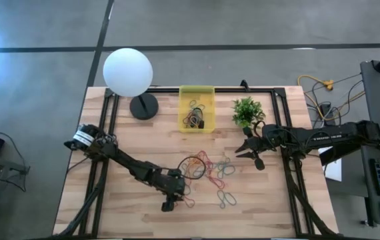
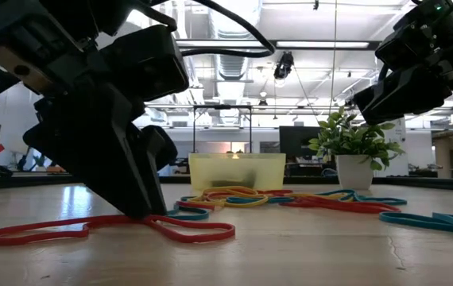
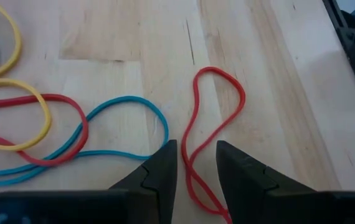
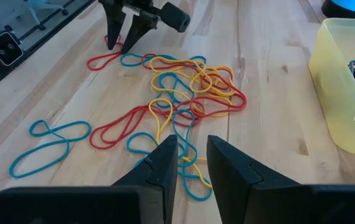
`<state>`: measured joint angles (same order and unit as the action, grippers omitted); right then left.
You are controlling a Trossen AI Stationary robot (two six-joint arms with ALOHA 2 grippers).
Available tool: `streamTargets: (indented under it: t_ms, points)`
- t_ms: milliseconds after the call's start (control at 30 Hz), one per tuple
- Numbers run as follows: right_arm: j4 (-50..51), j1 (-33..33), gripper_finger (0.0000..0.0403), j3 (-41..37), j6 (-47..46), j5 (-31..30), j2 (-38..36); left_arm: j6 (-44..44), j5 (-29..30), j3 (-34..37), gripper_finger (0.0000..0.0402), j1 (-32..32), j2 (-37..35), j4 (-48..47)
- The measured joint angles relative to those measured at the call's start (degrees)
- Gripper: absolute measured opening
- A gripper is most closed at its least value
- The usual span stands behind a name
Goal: Pick and place rubber bands into bin
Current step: Put the red rubber band into the yellow bin
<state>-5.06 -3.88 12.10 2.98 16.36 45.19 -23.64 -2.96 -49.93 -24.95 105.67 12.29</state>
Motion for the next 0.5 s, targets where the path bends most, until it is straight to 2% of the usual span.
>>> streamTargets:
  t_ms: [300, 500]
  points:
    - [0.0, -0.01, 0.0077, 0.0, 0.01, 0.0, 0.0, 0.04, 0.58, 0.48, 0.003, -0.95, 0.02, -0.06]
    - [0.0, 0.0, 0.0077, 0.0, 0.01, 0.0, 0.0, 2.22, 5.86, 0.56, 0.0002, -1.81, 0.02, -0.27]
